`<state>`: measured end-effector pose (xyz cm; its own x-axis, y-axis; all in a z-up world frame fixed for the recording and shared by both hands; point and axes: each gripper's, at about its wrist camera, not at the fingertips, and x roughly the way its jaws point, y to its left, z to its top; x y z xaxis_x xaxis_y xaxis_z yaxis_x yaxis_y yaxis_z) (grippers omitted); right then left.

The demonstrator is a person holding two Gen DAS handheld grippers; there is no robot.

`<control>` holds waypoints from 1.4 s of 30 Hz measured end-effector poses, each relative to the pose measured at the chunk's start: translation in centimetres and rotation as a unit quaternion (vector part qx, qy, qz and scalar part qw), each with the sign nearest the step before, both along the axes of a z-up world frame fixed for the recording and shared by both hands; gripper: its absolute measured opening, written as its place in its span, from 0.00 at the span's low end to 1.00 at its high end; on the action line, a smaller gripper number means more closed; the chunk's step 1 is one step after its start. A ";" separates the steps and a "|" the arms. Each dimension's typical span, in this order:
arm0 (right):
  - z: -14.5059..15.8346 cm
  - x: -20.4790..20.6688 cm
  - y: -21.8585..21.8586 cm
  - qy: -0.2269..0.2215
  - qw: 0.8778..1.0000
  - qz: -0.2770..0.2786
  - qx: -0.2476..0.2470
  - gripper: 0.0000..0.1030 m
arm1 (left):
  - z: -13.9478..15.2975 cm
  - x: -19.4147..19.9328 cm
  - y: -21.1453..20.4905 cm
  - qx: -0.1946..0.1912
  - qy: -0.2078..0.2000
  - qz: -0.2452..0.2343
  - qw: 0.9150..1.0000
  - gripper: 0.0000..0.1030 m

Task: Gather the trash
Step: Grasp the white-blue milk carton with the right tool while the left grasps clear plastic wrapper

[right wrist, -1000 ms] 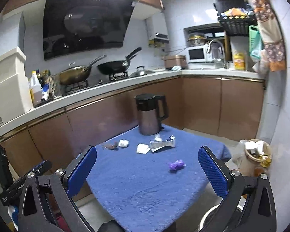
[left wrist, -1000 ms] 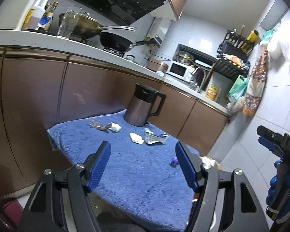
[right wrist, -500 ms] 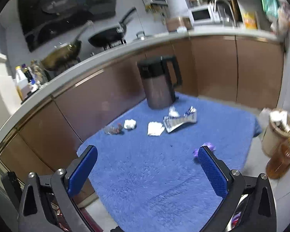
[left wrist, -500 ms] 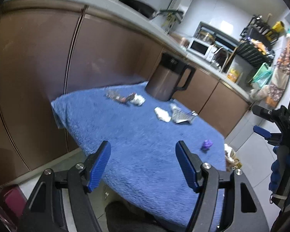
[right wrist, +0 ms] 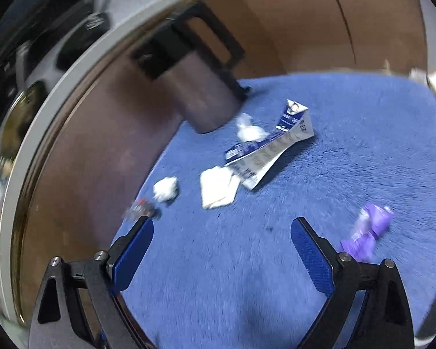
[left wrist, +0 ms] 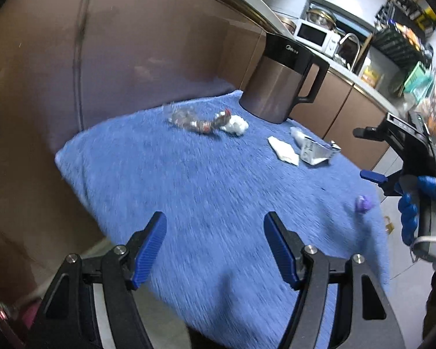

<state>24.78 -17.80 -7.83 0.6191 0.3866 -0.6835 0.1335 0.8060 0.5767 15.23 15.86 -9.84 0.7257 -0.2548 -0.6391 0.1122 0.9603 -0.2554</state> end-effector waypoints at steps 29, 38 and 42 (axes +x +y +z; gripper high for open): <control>-8.6 11.3 -4.2 0.047 0.983 -0.097 0.149 0.53 | -2.4 20.3 -6.2 0.156 -0.006 -0.080 0.985 0.50; -8.9 9.9 -4.9 0.008 0.978 -0.106 0.178 0.33 | -3.3 21.3 -5.2 0.116 0.027 -0.088 0.989 0.19; -7.6 8.7 -4.8 -0.015 0.982 -0.095 0.163 0.32 | -3.1 21.0 -5.2 0.115 0.023 -0.092 0.989 0.06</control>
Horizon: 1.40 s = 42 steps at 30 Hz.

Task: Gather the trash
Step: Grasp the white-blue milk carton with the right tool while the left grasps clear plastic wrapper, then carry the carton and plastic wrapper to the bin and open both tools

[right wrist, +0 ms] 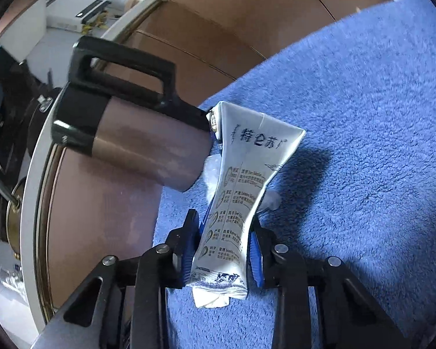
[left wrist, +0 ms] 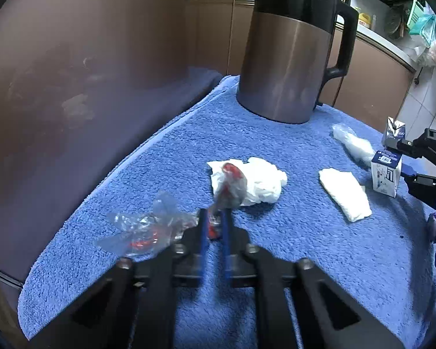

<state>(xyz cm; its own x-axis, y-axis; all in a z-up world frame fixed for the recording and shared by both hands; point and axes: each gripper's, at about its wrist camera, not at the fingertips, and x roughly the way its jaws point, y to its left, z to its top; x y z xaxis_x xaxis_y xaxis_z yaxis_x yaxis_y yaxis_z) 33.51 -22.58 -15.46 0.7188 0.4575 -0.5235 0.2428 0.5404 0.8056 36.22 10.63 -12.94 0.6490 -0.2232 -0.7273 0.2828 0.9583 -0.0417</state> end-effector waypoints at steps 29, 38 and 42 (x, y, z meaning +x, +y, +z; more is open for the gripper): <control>11.4 -10.6 2.9 -0.140 0.985 0.076 -0.068 0.32 | 9.8 -12.0 0.9 -0.063 -0.074 -0.008 0.995 0.00; 16.2 -19.2 -0.8 -0.183 0.978 0.055 -0.086 0.32 | 14.5 -18.5 -3.2 -0.076 -0.106 -0.050 0.990 0.00; 18.0 -23.3 -3.3 -0.199 0.974 0.031 -0.107 0.31 | 16.4 -21.1 -6.8 -0.085 -0.118 -0.086 0.986 0.00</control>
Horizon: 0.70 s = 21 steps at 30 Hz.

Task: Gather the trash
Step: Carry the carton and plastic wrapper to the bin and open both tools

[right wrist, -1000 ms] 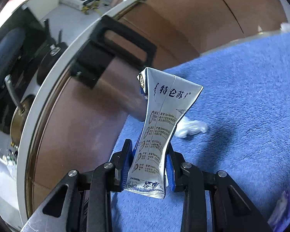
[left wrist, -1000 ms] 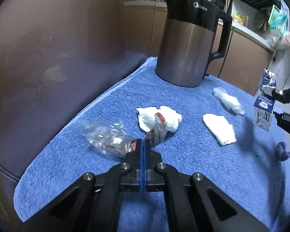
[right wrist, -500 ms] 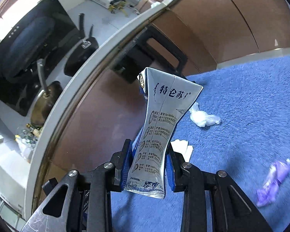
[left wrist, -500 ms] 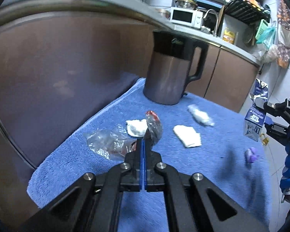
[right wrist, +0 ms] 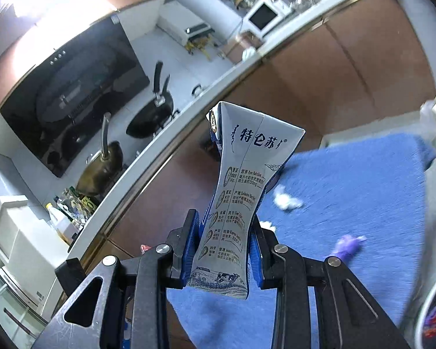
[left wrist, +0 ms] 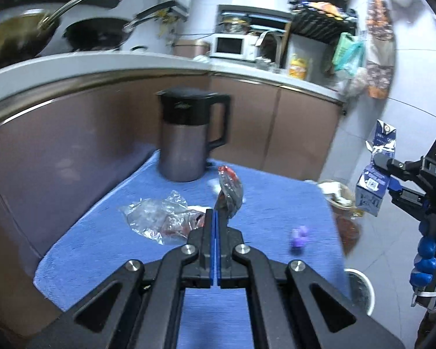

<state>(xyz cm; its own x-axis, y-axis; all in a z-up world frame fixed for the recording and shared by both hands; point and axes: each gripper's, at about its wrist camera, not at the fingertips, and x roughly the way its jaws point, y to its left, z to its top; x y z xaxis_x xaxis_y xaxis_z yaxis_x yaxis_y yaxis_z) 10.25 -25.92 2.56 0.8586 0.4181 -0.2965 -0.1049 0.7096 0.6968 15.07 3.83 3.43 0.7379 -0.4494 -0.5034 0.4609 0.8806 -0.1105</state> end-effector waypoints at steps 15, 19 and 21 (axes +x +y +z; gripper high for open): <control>-0.4 -14.6 -13.3 0.024 0.986 -0.124 -0.110 0.32 | 0.9 -9.3 -20.6 0.006 0.009 -0.193 0.981 0.00; -3.6 -17.0 -16.6 0.066 0.975 -0.160 -0.139 0.32 | -1.4 -11.6 -26.6 0.029 0.032 -0.243 0.969 0.00; -5.1 -17.6 -17.6 0.086 0.969 -0.174 -0.152 0.32 | -3.0 -12.6 -29.4 0.045 0.045 -0.262 0.963 0.00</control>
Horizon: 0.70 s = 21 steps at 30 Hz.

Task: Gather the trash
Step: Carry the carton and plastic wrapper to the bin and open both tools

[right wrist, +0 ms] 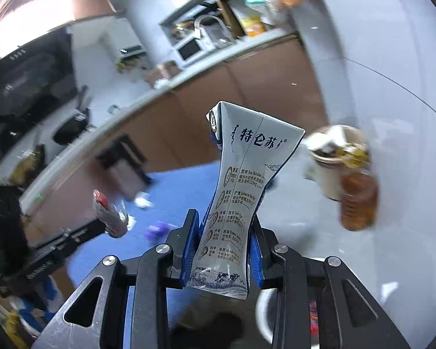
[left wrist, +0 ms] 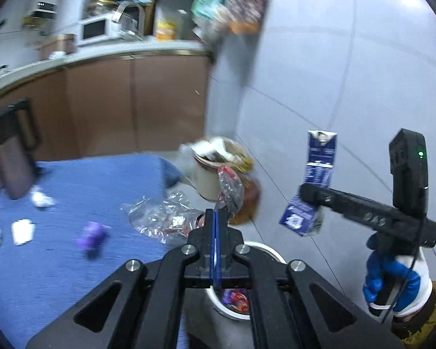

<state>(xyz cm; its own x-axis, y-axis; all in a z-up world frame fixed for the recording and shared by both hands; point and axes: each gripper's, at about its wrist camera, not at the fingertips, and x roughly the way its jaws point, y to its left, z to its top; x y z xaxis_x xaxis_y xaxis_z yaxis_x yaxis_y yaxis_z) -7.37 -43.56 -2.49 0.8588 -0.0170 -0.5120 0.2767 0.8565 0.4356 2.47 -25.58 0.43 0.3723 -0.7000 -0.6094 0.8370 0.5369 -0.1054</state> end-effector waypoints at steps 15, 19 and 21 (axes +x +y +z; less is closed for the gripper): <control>-15.4 0.4 -6.2 0.166 0.984 -0.053 0.025 0.33 | -10.6 0.0 -9.9 0.094 0.103 -0.041 0.989 0.03; -18.2 0.7 -6.9 0.197 0.978 -0.055 0.026 0.35 | -12.6 0.6 -10.8 0.105 0.134 -0.048 0.984 0.03; -19.2 0.9 -7.3 0.206 0.976 -0.057 0.034 0.40 | -13.4 0.8 -11.1 0.107 0.146 -0.050 0.982 0.03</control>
<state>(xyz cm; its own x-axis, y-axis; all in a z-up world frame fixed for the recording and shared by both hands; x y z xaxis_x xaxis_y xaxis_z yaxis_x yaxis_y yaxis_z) -6.50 -50.82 -21.71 0.5742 -0.0543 -0.8169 0.5321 0.7831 0.3219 3.28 -36.69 -12.95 0.0962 -0.5678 -0.8175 0.8377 0.4898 -0.2416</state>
